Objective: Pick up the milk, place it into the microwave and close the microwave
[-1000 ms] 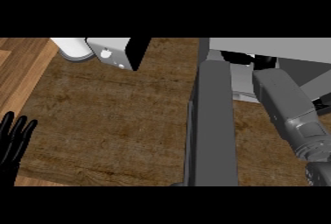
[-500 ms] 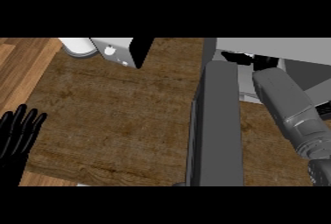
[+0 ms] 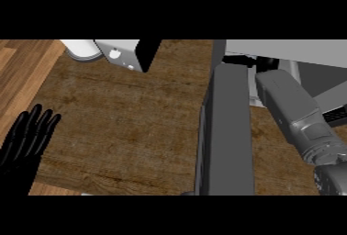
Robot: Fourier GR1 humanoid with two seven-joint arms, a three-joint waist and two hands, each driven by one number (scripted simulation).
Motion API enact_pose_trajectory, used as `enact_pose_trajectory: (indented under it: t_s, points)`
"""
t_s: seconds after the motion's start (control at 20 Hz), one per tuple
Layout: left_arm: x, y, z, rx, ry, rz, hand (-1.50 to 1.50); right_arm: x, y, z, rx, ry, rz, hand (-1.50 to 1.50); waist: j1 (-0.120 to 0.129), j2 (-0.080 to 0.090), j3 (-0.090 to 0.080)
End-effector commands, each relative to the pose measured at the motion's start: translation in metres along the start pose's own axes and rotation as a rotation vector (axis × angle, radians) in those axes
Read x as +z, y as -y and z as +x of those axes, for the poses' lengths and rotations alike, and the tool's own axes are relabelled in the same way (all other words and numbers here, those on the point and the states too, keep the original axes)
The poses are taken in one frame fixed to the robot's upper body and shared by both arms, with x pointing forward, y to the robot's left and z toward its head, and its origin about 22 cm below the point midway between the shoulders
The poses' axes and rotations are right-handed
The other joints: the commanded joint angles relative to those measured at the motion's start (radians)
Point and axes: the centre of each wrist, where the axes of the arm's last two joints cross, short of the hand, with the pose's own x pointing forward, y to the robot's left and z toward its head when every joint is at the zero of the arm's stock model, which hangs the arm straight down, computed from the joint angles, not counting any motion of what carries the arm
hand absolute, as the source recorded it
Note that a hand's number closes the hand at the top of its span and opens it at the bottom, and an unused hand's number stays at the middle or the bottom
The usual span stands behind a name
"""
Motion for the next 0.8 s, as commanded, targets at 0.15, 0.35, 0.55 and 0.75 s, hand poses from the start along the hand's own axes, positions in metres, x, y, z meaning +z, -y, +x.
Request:
enact_pose_trajectory:
  t_s: [0.15,0.35,0.55,0.75]
  points:
    - [-0.003,0.011,-0.004,0.002,-0.009,-0.011,-1.50,0.015,0.003,-0.022,-0.043,-0.029,0.044,-1.50,-0.018,-0.008,0.000]
    - [-0.006,0.019,-0.002,-0.013,-0.012,-0.013,-1.50,0.009,0.010,-0.021,-0.048,-0.033,0.027,-1.50,-0.019,-0.011,0.000]
    - [-0.008,0.025,-0.006,0.006,-0.012,-0.014,-1.50,0.013,0.018,-0.032,-0.041,-0.029,0.037,-1.50,-0.031,-0.016,-0.001]
    - [-0.011,0.030,-0.008,0.000,-0.011,-0.025,-1.50,0.013,0.019,-0.033,-0.087,-0.033,0.050,-1.50,-0.049,-0.025,-0.001]
